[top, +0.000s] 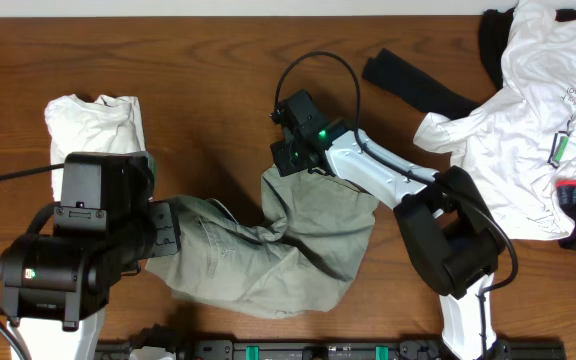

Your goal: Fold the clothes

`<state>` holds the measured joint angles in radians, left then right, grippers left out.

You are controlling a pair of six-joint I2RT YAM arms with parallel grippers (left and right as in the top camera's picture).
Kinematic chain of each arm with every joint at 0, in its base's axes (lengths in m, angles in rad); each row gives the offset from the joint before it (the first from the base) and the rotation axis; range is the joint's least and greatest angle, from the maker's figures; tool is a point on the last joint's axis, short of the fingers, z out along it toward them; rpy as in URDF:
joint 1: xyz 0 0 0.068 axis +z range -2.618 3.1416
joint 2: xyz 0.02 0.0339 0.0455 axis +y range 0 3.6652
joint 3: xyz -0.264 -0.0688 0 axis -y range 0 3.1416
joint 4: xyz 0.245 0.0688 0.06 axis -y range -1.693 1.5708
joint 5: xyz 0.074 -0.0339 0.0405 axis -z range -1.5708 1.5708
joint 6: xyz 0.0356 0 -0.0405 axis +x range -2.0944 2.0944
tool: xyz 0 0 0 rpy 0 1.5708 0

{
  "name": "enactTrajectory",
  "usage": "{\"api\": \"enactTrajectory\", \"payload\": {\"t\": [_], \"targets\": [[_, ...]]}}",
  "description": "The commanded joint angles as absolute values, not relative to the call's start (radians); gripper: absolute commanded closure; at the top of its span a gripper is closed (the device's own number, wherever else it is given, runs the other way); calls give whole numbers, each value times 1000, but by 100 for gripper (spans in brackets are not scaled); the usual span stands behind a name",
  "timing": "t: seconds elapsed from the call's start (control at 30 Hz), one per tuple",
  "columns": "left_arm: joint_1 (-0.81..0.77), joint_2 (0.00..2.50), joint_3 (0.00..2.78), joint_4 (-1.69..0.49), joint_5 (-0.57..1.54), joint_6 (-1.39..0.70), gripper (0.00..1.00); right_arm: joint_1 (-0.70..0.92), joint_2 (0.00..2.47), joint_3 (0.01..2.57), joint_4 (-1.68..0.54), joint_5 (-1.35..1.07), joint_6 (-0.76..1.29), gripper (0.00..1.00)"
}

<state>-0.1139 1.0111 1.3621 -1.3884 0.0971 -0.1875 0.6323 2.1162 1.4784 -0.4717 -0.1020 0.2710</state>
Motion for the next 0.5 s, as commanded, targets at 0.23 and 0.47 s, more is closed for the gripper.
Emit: {"api": "enactTrajectory", "payload": {"t": [0.23, 0.47], "targets": [[-114, 1012, 1371, -1390, 85, -200, 94, 634, 2160, 1488, -440, -57, 321, 53], [-114, 1012, 1371, -1386, 85, -200, 94, 635, 2160, 1488, -430, -56, 321, 75]]}}
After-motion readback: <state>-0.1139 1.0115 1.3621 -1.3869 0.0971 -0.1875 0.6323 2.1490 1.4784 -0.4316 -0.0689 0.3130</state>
